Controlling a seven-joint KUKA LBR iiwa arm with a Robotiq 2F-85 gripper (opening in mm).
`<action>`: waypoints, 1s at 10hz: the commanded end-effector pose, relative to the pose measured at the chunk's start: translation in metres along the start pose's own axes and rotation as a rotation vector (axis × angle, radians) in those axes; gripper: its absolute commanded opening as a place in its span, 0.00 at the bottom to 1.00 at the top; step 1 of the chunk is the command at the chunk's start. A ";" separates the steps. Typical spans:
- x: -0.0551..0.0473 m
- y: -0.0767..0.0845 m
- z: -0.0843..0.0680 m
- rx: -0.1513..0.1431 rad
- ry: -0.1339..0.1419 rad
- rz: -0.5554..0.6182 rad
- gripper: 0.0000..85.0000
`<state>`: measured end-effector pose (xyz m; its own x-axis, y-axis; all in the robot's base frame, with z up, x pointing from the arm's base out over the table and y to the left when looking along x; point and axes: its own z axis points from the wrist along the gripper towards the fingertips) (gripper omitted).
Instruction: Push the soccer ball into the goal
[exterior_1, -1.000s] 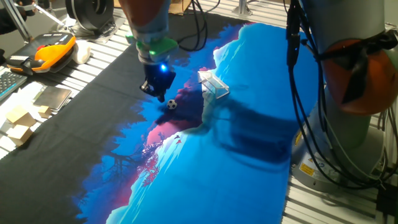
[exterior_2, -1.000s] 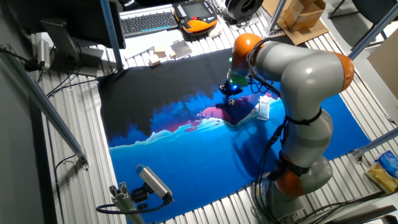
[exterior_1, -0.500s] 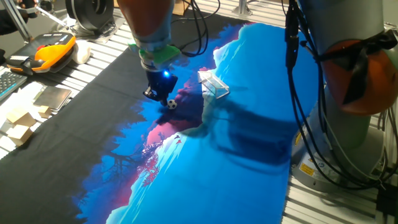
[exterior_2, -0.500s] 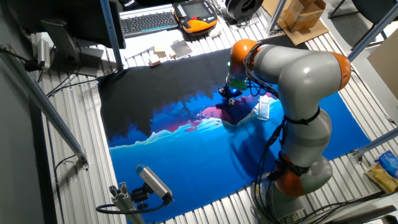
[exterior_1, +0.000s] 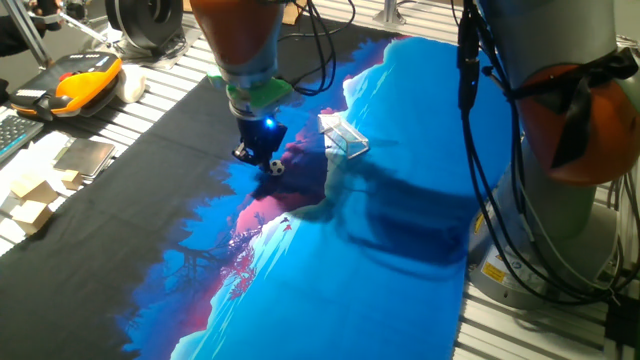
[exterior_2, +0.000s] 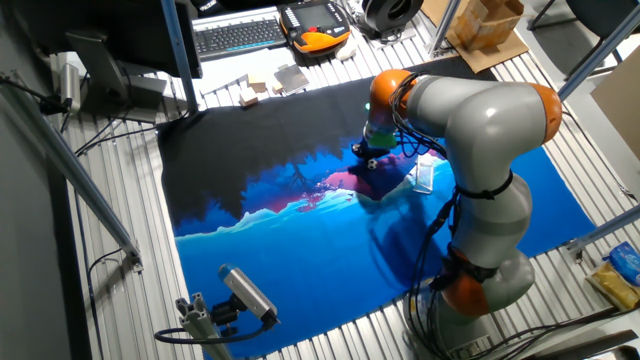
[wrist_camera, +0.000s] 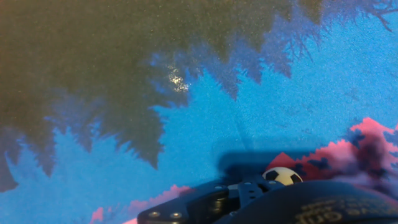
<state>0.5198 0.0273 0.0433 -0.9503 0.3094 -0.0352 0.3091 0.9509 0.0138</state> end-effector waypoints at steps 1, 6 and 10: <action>0.000 -0.002 0.001 0.004 -0.002 -0.005 0.00; 0.000 -0.023 0.010 0.011 -0.006 -0.045 0.00; -0.002 -0.033 0.005 0.035 -0.010 -0.061 0.00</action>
<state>0.5122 -0.0054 0.0377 -0.9669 0.2510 -0.0452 0.2522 0.9674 -0.0230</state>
